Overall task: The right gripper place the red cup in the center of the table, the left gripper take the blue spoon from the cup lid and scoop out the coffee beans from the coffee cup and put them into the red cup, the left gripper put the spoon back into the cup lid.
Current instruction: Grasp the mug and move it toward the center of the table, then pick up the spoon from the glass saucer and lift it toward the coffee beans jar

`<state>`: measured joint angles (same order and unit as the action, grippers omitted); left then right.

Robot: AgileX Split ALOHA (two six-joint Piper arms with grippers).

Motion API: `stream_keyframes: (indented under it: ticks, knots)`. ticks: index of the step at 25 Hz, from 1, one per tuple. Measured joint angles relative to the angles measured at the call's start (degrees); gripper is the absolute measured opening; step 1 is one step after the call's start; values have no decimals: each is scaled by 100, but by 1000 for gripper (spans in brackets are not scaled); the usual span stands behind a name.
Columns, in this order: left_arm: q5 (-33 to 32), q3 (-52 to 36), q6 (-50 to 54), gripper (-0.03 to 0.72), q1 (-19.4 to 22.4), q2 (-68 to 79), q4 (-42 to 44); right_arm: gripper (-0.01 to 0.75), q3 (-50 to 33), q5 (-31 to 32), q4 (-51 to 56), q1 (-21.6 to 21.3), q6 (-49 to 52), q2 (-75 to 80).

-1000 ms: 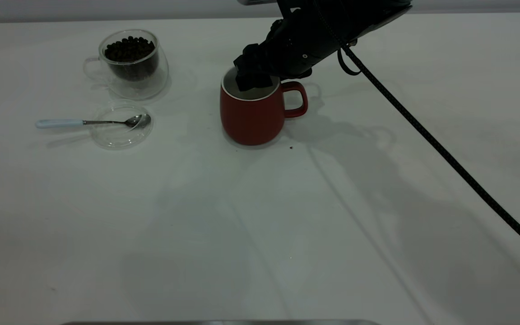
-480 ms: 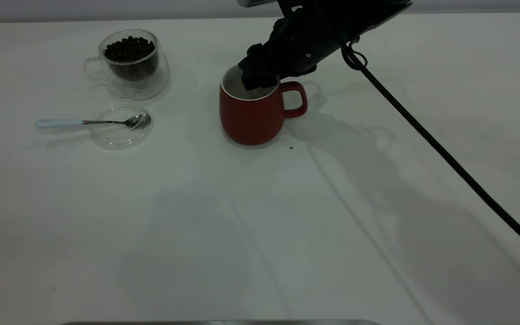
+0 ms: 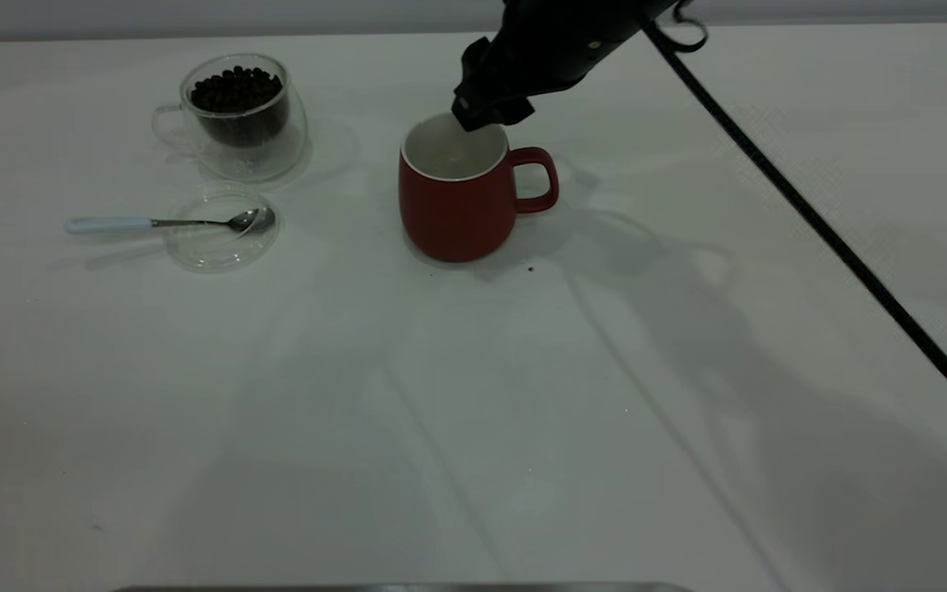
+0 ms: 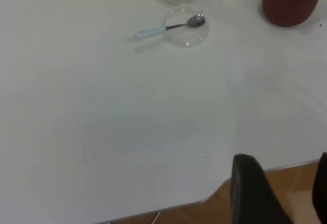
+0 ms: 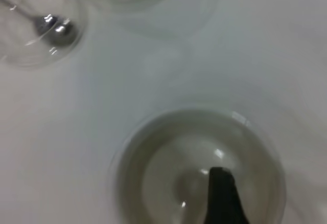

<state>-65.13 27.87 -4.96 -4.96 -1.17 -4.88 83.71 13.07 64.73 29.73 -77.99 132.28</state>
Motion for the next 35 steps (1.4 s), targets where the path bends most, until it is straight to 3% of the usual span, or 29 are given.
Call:
stream_keyframes:
  ticks: [3,7,13,16,23,30,35]
  knots:
    - [0,0,0,354,0,0,0,532,-539,660,-601,0,355,-841]
    - [0,0,0,354,0,0,0,532,-1174,2214,-2103,0,1447,-2428]
    - [0,0,0,354,0,0,0,532,-1650,4637,-4910,0,4873,-4304]
    - [0,0,0,354,0,0,0,532,-2036,5445,-6132,0,6423,-4928]
    - [0,0,0,354,0,0,0,532,-3610,5645,-7338,0,8241,-6485]
    - [0,0,0,354,0,0,0,532,-5315,5607,-7055,0,8545,-8204]
    - [0,0,0,354,0,0,0,532,-5508,5285,-6902,-229,8548,-9084]
